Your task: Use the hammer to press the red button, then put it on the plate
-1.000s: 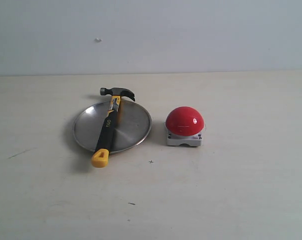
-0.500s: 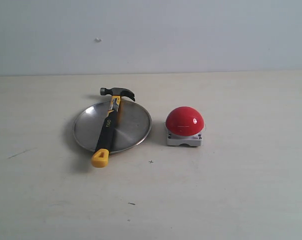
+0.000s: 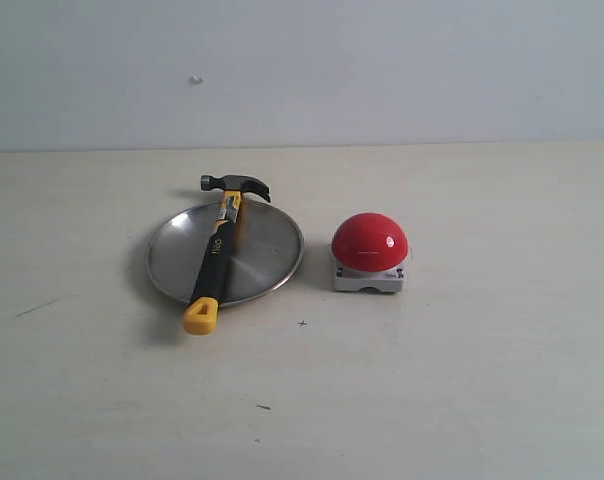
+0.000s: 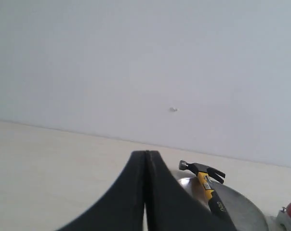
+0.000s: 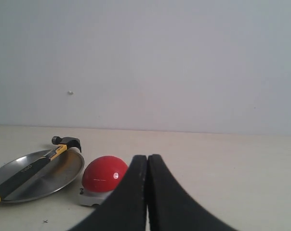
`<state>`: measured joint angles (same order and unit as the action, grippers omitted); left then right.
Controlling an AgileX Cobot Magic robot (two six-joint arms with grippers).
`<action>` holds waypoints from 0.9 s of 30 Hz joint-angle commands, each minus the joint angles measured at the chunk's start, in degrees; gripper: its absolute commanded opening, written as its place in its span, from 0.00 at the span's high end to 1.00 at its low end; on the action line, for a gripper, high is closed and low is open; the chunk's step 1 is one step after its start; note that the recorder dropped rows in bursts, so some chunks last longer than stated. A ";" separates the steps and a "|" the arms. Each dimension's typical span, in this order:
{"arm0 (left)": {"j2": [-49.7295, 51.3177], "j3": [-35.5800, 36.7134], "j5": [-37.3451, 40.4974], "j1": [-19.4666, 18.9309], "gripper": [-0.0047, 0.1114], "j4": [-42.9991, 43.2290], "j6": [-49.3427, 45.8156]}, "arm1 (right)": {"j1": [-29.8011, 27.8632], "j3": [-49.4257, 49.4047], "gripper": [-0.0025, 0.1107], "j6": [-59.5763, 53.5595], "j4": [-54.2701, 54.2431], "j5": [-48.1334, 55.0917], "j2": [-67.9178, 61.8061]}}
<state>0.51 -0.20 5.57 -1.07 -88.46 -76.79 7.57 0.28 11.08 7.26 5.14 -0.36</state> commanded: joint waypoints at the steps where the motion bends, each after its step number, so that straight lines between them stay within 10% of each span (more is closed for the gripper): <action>1: 0.28 0.20 -2.03 1.07 0.96 0.88 -2.69 | -0.41 -0.28 0.98 -0.12 0.22 -0.41 0.36; 12: 0.28 -1.15 -1.37 1.10 0.96 5.98 -0.79 | -0.41 -0.28 0.98 -0.12 0.22 -0.53 0.36; 20: 0.28 0.20 -0.65 1.10 0.96 82.32 81.41 | -0.41 -0.28 0.98 -0.12 0.22 -0.53 0.36; 27: 0.28 0.20 -0.75 1.10 0.96 95.12 93.27 | -0.41 -0.28 0.98 -0.12 0.22 -0.53 0.36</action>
<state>0.59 -0.13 4.65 -0.33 3.73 13.61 7.57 0.28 11.08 7.26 5.14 -0.36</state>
